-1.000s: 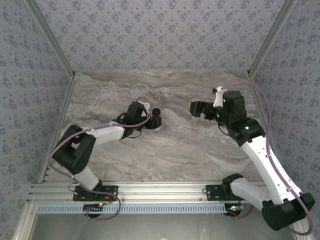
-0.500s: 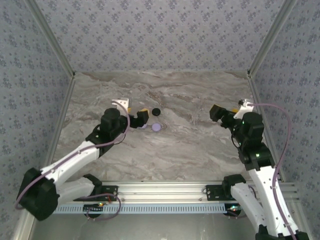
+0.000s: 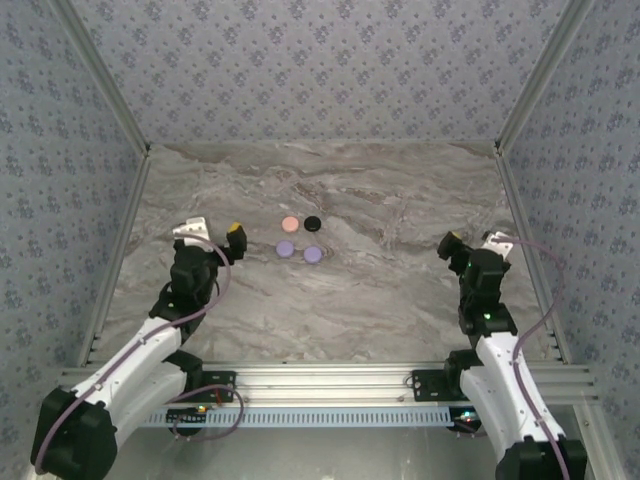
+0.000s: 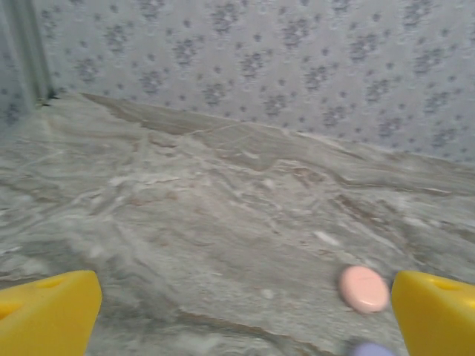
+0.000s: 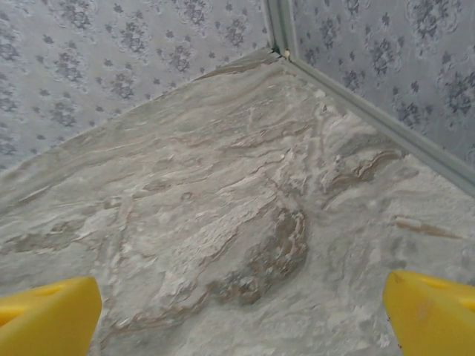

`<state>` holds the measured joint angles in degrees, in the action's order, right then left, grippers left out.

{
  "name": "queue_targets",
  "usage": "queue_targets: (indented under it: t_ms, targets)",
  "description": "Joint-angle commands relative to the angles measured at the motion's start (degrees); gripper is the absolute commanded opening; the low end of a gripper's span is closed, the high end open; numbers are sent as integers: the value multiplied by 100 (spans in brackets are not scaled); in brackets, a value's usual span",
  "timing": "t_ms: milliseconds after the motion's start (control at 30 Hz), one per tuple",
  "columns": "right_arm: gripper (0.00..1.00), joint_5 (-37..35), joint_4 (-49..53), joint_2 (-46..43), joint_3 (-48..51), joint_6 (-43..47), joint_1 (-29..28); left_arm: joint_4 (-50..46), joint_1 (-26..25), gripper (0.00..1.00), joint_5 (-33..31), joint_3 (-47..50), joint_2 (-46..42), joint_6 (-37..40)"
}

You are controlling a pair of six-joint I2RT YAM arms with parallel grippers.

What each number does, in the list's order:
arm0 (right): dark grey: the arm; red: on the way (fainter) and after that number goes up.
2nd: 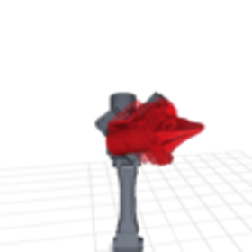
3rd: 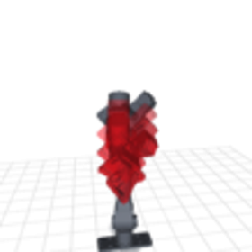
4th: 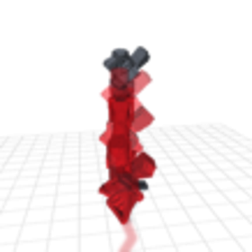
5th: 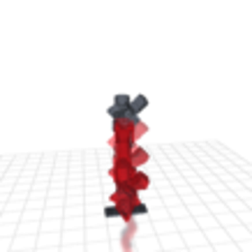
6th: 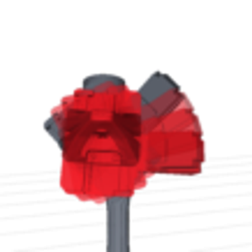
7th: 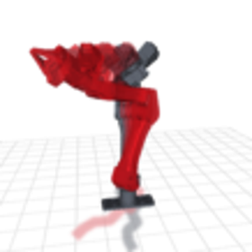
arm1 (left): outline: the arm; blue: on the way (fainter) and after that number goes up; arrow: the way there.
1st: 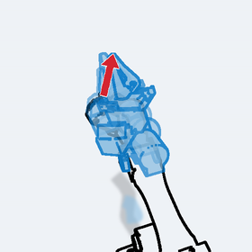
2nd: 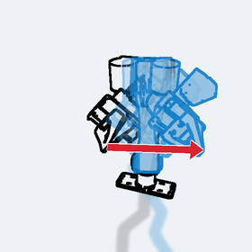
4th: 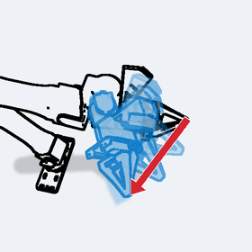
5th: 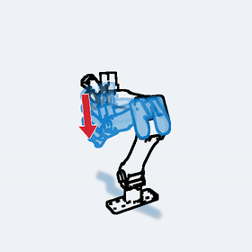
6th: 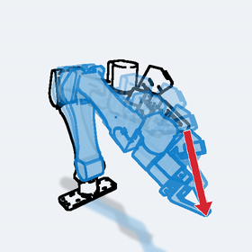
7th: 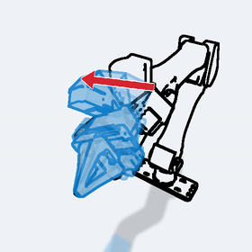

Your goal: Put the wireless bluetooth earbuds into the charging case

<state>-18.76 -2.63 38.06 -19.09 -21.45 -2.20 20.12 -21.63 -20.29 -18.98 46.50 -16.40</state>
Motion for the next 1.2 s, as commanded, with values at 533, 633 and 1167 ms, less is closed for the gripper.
queue_targets:
  t_ms: [533, 633, 1167]
  targets:
    - [100, 1143, -3520, 3826, -207, 2009, 284, 953, 962, 99, -224, 228, 1444, 1465]
    - [100, 1449, -4123, 4266, -128, 2146, 400, 1783, 1054, 99, 5, 474, 1895, 1546]
    - [100, 1809, -4399, 4911, -294, 2172, 498, 3978, 2000, 99, 2127, 456, 3744, 1964]
